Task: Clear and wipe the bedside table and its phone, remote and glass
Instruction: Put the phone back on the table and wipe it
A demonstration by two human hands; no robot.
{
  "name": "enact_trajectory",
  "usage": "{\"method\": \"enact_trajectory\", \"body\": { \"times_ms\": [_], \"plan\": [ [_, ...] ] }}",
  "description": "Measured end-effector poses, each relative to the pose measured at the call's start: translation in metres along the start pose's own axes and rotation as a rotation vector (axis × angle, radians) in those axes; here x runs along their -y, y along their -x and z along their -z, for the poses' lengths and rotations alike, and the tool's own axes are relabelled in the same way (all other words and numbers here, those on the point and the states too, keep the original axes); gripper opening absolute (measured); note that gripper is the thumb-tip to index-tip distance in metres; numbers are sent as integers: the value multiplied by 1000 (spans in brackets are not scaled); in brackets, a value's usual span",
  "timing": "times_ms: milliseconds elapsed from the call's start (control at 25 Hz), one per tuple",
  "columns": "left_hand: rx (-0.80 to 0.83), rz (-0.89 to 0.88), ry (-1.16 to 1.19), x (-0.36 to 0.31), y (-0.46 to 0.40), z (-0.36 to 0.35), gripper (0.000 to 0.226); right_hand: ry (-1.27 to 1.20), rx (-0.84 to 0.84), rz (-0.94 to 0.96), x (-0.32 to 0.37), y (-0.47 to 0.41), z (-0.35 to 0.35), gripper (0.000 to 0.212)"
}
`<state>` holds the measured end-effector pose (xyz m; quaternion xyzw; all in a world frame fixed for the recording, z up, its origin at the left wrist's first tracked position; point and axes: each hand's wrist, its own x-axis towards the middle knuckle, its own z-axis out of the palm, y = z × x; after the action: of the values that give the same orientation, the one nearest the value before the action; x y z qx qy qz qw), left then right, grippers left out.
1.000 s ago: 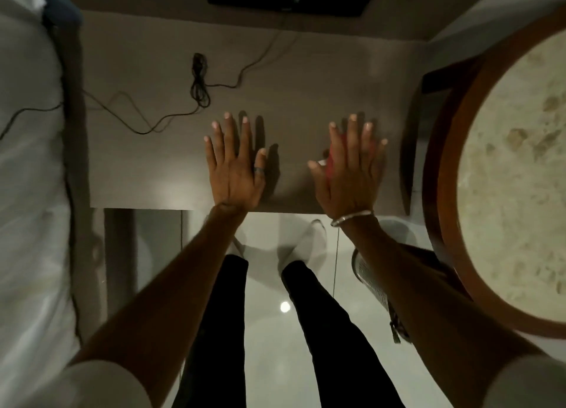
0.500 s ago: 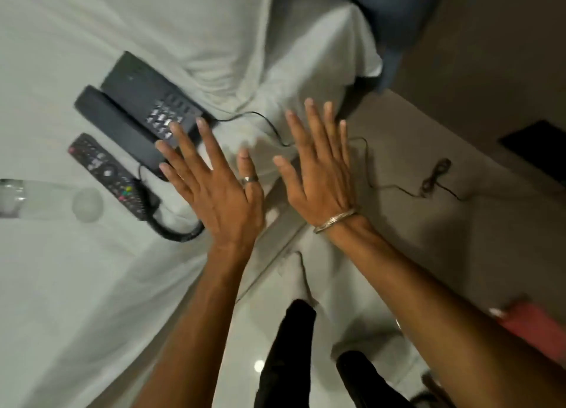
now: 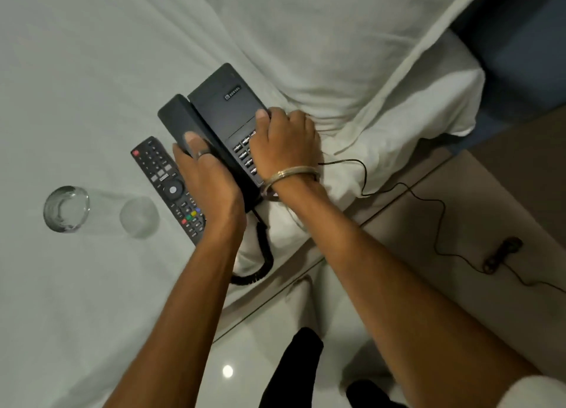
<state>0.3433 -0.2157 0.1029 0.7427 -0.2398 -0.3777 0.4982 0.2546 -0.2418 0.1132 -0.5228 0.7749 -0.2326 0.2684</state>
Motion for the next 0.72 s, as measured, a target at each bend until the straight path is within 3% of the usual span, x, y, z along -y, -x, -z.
{"method": "enact_trajectory", "body": {
  "times_ms": [120, 280, 520, 720],
  "plan": [
    [162, 79, 72, 2, 33, 14, 80, -213, -119, -93, -26, 45, 20, 39],
    [387, -179, -73, 18, 124, 4, 62, -614, -269, -393, -110, 106, 60, 43],
    [903, -352, -397, 82, 212, -86, 58, -834, -768, -873, -245, 134, 103, 27],
    [1186, -376, -495, 138, 197, -169, 47, -728, -664, -1045, -317, 93, 99, 21]
  ]
}}
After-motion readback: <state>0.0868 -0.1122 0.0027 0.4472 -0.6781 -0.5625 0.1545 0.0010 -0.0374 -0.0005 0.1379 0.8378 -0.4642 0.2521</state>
